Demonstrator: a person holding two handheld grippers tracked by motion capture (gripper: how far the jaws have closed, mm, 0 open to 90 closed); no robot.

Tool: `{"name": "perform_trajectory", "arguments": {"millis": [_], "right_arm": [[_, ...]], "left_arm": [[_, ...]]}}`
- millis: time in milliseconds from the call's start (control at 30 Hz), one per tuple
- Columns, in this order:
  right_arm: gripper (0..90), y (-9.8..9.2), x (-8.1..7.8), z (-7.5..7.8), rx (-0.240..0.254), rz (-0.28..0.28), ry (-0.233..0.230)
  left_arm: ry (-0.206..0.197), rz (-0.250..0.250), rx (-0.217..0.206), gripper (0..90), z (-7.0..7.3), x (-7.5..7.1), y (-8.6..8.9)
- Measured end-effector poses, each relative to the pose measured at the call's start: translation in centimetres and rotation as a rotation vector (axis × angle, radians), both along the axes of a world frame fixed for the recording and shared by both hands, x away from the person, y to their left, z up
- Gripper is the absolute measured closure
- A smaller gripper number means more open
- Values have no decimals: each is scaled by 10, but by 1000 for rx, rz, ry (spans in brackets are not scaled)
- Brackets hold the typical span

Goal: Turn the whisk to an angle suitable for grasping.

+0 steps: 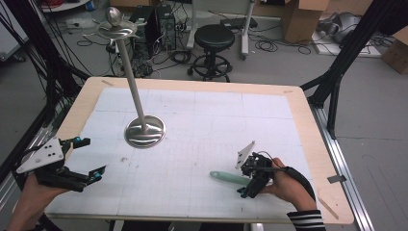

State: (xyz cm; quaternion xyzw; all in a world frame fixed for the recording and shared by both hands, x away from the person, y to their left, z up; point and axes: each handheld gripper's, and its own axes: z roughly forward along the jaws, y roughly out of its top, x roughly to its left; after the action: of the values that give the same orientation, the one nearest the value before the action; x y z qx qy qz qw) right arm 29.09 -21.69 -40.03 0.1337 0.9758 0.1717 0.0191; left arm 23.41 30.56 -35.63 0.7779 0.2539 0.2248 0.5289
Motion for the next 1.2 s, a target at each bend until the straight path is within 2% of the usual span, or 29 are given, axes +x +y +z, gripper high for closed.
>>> {"name": "perform_trajectory", "arguments": {"millis": [133,167,300,333,533,967,1100,1200], "right_arm": [[223,1,0,-2,-22,1,2],[265,2,1,-3,-27,1,5],[304,1,2,-4,-35,-13,7],[345,2,3,-5,-39,-13,14],[455,2,3,-7,-59,-13,26],[597,2,6,-10,-98,0,35],[674,1,7,-9,-94,8,41],[684,1,7,-9,-93,6,49]], "left_arm": [[0,0,1,17,0,0,0],[0,0,1,17,0,0,0],[1,2,0,17,0,0,0],[1,2,0,17,-1,0,0],[2,3,-1,17,-1,0,0],[2,7,-3,17,-1,1,1],[2,6,-3,17,-1,1,1],[2,6,-2,17,-1,1,2]]}}
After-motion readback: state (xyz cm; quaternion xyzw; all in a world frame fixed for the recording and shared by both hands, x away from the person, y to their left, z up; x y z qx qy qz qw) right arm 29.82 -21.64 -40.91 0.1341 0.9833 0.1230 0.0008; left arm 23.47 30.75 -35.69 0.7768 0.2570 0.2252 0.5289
